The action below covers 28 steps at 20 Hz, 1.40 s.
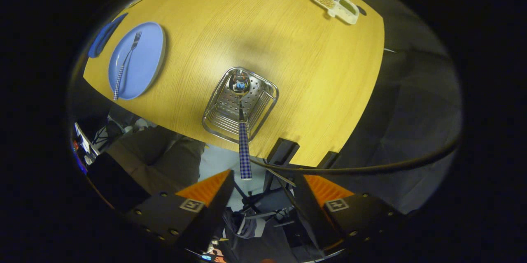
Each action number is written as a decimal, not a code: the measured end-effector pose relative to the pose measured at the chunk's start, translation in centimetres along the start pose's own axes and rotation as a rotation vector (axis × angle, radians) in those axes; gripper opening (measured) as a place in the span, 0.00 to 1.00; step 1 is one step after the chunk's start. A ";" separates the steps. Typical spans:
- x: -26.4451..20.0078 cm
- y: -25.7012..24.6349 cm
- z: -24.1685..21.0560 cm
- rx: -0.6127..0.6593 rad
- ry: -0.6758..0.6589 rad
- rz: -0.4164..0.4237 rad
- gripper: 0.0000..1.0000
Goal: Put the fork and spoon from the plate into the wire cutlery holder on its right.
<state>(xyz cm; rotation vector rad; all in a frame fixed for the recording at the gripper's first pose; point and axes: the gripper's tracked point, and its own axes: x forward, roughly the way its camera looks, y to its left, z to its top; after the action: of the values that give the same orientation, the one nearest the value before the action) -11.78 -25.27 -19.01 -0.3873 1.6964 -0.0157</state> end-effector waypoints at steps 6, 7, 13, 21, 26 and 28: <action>-1.1 2.5 -3.2 0.154 -0.200 -0.013 0.97; -1.3 3.4 -3.8 0.174 -0.217 -0.003 0.97; -0.8 8.1 -5.0 0.231 -0.307 0.009 0.97; -1.9 13.8 -3.7 0.238 -0.381 0.034 0.98; -2.9 17.0 -0.8 0.240 -0.516 0.031 0.98; -3.4 18.2 0.6 0.189 -0.515 0.047 0.98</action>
<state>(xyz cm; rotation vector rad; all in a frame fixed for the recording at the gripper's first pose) -15.29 -7.07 -20.05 -0.1870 1.1818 -0.0386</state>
